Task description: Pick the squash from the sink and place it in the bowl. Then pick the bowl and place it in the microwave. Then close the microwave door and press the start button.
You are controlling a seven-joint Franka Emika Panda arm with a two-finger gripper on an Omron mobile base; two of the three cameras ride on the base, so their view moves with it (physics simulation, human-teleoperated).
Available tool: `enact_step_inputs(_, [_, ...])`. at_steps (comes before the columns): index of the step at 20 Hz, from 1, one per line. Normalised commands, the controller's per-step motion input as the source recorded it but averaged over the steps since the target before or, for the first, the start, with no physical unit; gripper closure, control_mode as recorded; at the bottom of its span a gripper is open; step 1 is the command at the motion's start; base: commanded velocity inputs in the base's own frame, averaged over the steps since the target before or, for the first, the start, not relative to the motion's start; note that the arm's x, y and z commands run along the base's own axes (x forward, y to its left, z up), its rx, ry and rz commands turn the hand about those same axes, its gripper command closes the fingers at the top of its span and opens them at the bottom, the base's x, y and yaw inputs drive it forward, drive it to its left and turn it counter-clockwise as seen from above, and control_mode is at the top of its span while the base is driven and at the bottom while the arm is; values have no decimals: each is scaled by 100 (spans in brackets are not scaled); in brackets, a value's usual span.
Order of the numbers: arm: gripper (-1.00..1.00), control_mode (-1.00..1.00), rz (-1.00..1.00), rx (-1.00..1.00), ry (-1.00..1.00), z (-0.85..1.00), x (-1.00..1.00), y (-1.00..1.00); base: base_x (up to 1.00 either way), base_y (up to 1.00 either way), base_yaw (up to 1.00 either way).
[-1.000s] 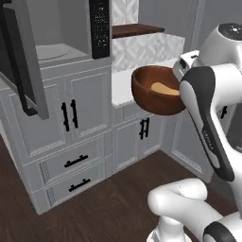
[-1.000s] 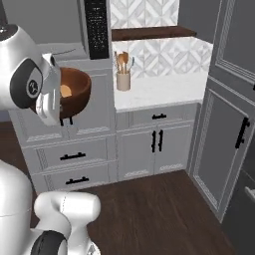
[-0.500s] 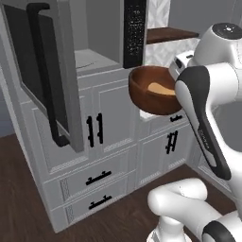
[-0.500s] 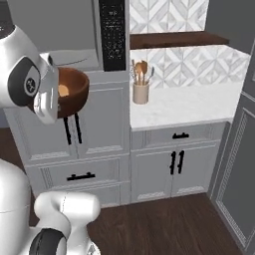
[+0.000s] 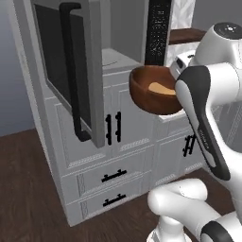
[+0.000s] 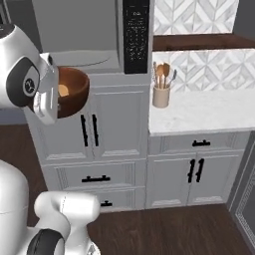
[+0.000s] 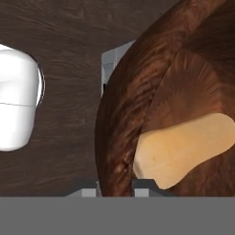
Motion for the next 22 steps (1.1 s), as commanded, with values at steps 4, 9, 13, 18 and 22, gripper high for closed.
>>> enact_step_inputs(4, [100,100,0,0,0,0,0,0,34,-5,36])
enact_step_inputs(9, [100,100,0,0,0,0,0,0,72,-12,17])
enact_step_inputs(13, [100,100,0,0,0,0,0,0,78,-12,0])
enact_step_inputs(18, [100,100,0,0,0,0,0,0,63,0,2])
enact_step_inputs(22, [100,100,0,0,0,0,0,0,40,-8,12])
